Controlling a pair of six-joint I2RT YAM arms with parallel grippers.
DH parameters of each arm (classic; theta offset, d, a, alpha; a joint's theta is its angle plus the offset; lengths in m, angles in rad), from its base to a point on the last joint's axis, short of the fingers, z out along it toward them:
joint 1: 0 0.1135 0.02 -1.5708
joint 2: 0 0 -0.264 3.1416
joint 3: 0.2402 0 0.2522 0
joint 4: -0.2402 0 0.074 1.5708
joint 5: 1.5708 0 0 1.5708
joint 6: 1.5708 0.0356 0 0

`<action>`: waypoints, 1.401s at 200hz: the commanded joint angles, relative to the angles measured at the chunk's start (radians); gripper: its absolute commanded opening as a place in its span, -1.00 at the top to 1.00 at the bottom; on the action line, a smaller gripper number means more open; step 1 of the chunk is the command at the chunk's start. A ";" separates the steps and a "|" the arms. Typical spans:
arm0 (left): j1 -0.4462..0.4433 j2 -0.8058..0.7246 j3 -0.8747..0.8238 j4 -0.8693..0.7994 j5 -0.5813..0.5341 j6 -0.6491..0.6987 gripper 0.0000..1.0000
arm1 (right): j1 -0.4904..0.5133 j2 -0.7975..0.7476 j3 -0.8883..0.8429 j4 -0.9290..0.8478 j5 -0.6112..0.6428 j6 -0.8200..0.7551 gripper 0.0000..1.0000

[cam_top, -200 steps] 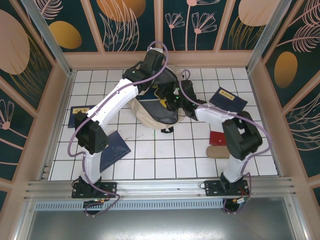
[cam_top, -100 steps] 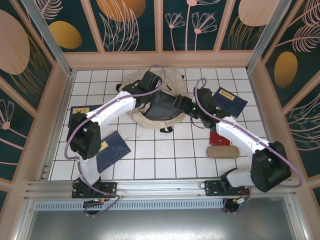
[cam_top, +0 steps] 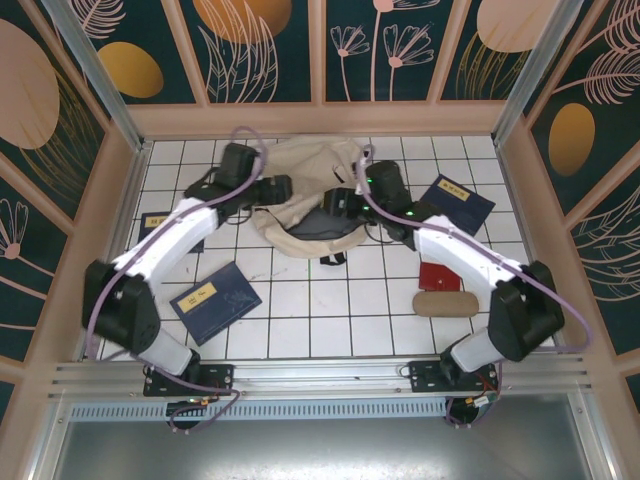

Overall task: Pack the student bag
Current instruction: Close the student bag at the top-center of the table, then move the book to the center of the table.

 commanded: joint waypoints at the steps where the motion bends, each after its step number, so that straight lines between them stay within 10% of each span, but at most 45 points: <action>1: 0.096 -0.081 -0.112 0.036 -0.001 -0.100 -0.67 | 0.090 0.110 0.084 -0.016 -0.112 -0.131 -0.20; 119: 0.439 -0.249 -0.372 0.129 -0.086 -0.342 -0.89 | 0.364 0.939 0.945 -0.305 -0.246 -0.329 -0.09; 226: 0.453 -0.233 -0.378 0.149 -0.031 -0.344 -0.92 | 0.375 0.868 0.808 -0.286 -0.402 -0.441 0.04; 280: 0.454 -0.238 -0.376 0.146 -0.022 -0.340 -0.93 | 0.365 0.797 0.723 -0.217 -0.261 -0.418 0.91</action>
